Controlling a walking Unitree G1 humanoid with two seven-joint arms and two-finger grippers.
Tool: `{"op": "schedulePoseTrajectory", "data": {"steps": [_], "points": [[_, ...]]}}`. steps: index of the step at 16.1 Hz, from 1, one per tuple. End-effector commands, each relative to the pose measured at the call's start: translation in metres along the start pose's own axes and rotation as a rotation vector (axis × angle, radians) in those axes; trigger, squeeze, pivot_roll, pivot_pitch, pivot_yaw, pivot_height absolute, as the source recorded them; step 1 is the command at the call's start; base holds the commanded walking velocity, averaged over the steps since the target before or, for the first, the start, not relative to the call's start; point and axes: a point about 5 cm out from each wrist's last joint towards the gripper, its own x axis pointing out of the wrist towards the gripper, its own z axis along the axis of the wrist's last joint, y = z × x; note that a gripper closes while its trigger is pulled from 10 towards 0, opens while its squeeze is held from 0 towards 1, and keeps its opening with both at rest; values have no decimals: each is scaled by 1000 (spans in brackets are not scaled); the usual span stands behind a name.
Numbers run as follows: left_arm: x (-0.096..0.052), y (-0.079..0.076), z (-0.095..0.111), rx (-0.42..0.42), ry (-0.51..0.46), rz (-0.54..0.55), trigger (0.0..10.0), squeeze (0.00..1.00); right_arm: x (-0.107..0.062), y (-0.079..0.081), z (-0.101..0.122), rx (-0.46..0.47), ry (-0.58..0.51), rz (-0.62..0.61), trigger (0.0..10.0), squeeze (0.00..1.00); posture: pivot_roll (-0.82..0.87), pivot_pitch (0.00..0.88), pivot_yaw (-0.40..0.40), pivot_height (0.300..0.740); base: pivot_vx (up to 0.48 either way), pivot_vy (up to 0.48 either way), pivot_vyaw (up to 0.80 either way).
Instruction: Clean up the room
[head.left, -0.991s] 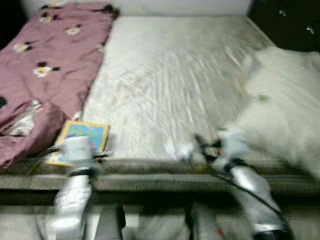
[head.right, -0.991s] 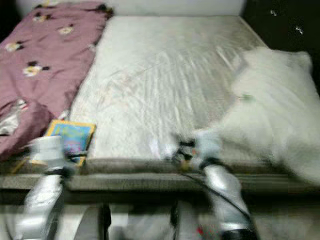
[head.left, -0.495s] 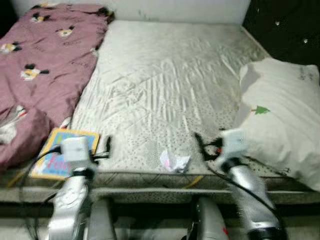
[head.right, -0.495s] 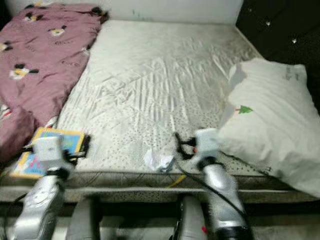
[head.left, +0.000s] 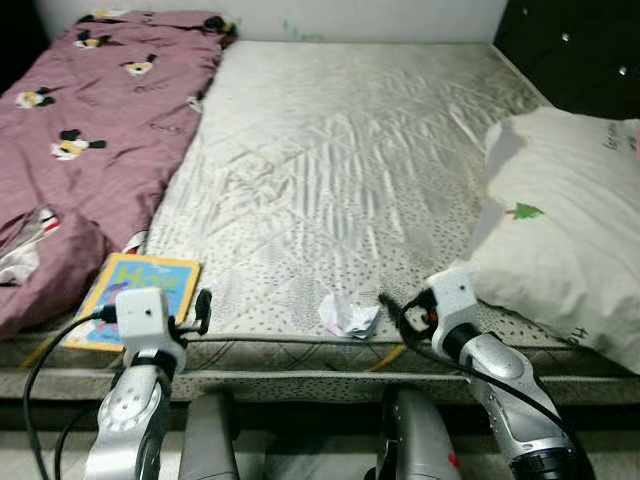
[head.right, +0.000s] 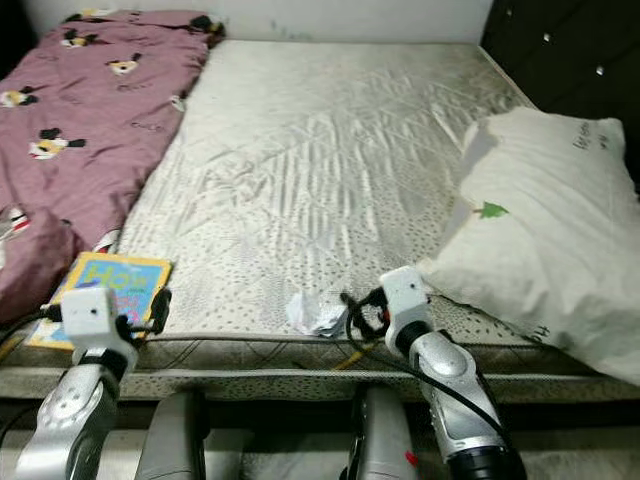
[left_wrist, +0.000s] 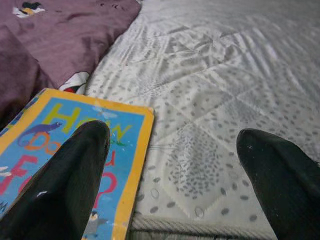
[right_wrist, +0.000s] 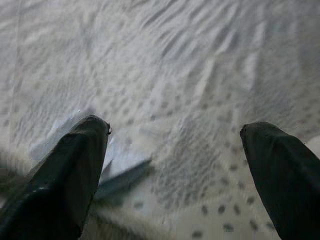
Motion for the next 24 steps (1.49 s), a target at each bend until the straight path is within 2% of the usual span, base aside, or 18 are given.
{"op": "schedulePoseTrajectory", "data": {"steps": [1, 4, 5, 7, 10, 13, 14, 17, 19, 20, 24], "points": [[-4, 3, 2, 9, -1, 9, 10000, 0, 2, 4, -2, 1, 29, 50, 10000, 0, 60, 89, -16, 540, 0, 0, 0], [-16, 2, 6, -1, -19, -9, 10000, 0, -1, 20, 7, 17, 54, 234, 10000, 0, 76, 107, -11, 540, 0, 0, 0], [-16, 1, 6, -1, -20, -11, 10000, 0, -2, 25, 10, 23, 35, 261, 10000, 0, 76, 109, -11, 540, 0, 0, 0], [-15, -1, 9, -1, -22, -20, 10000, 0, -2, 28, 15, 22, -16, 239, 10000, 0, 79, 114, -6, 540, 0, 0, 400], [-16, -2, 11, 0, -21, -25, 10000, 0, -1, 36, 13, 52, -3, 228, 10000, 0, 88, 112, 5, 540, 0, 0, 800], [-17, -3, 13, 9, -27, -35, 10000, 0, -1, 40, 11, 49, 0, 218, 10000, 0, 96, 104, 13, 540, 0, 0, 0], [-17, -2, 13, 14, -25, -37, 10000, 0, 1, 39, 11, -2, 7, 195, 10000, 0, 98, 106, 15, 540, 0, 0, 0], [-16, -3, 14, 21, -26, -40, 10000, 0, 14, 31, 23, -72, -23, 74, 10000, 0, 102, 107, 18, 540, 0, 0, 0], [-17, -5, 20, 15, -56, -57, 10000, 0, 22, 28, 25, -215, -22, 49, 10000, 0, 130, 109, 16, 540, 0, 0, 0], [-19, -6, 22, 11, -64, -68, 10000, 0, 22, 26, 22, -247, -16, 46, 10000, 0, 133, 109, 15, 540, 0, 0, 0], [-29, -1, 23, 30, -61, -82, 10000, 0, 16, 25, 8, -281, 31, 61, 10000, 0, 153, 134, 16, 540, 0, 0, 0]]}}
